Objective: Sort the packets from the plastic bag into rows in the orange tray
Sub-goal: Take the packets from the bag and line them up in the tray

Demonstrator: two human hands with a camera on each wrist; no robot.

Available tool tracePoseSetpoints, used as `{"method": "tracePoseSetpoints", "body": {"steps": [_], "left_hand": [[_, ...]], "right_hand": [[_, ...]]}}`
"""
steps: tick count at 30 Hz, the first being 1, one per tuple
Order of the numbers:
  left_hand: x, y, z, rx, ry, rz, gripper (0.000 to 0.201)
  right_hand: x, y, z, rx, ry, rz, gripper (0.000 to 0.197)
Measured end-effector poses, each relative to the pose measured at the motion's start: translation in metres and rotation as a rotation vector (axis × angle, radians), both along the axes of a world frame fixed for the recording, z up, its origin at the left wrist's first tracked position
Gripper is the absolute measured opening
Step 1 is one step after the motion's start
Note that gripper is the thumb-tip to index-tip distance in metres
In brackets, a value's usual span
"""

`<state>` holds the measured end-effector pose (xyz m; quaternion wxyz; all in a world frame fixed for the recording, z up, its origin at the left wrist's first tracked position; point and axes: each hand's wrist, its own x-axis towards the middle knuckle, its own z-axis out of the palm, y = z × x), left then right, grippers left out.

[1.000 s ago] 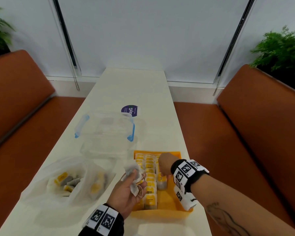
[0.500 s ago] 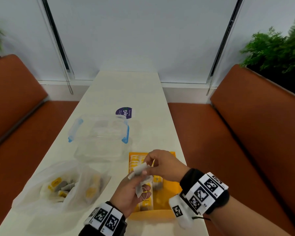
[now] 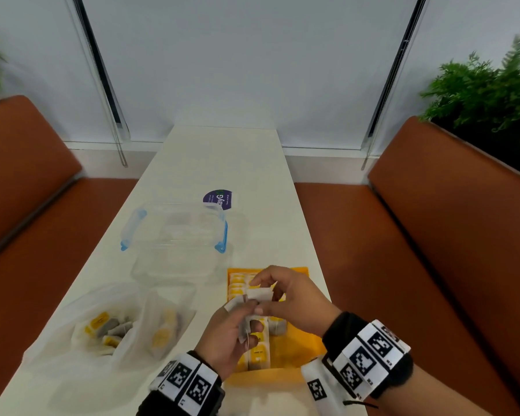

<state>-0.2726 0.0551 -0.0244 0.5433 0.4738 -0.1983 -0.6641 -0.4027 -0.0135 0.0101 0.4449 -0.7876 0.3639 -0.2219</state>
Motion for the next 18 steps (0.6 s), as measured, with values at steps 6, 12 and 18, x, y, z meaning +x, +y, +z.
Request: {"method": "tracePoseSetpoints", "body": {"steps": [6, 12, 18], "left_hand": [[0.004, -0.002, 0.001, -0.008, -0.007, 0.056, 0.02], [0.01, -0.007, -0.006, 0.023, 0.045, 0.142, 0.023], [0.009, -0.007, -0.003, -0.053, -0.058, 0.129, 0.026]], "right_hand": [[0.001, 0.002, -0.016, -0.319, 0.022, -0.07, 0.015], [-0.008, 0.006, -0.02, -0.552, -0.058, -0.095, 0.009], [-0.012, 0.017, -0.033, -0.535, 0.038, 0.057, 0.003]]}}
